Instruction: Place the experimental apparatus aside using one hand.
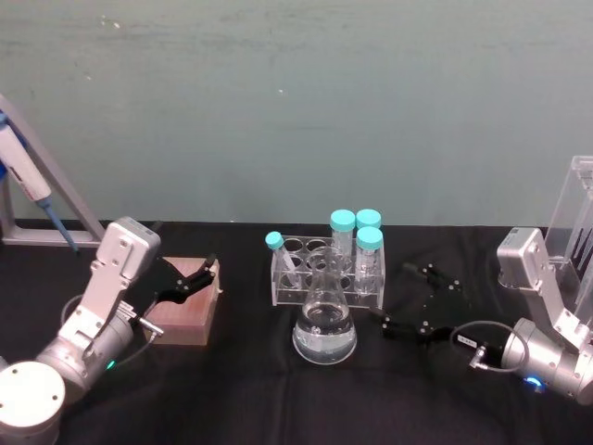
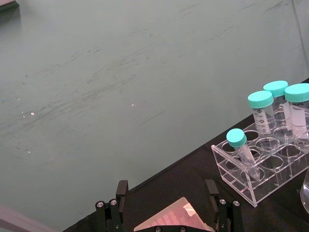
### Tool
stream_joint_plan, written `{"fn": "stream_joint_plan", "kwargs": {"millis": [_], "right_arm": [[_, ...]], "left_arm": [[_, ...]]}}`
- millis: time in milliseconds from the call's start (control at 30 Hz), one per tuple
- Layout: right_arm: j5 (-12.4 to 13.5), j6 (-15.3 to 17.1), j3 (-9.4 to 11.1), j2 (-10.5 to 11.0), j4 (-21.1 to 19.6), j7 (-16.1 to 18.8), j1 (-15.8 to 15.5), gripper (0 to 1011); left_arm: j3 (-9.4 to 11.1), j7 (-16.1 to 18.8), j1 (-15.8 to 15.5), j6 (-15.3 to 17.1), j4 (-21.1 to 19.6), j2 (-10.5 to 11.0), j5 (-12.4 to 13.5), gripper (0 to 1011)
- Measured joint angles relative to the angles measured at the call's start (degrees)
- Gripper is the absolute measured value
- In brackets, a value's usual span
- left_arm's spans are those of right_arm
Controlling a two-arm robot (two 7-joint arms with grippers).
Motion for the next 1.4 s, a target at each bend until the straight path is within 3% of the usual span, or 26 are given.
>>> {"fn": "stream_joint_plan", "kwargs": {"millis": [1400], "right_arm": [[5.5, -3.2, -7.2, -1.4, 7.0, 5.4, 7.0, 1000]], "left_arm": [[0.0, 0.0, 0.0, 0.0, 0.0, 0.0, 0.0, 1000]]}}
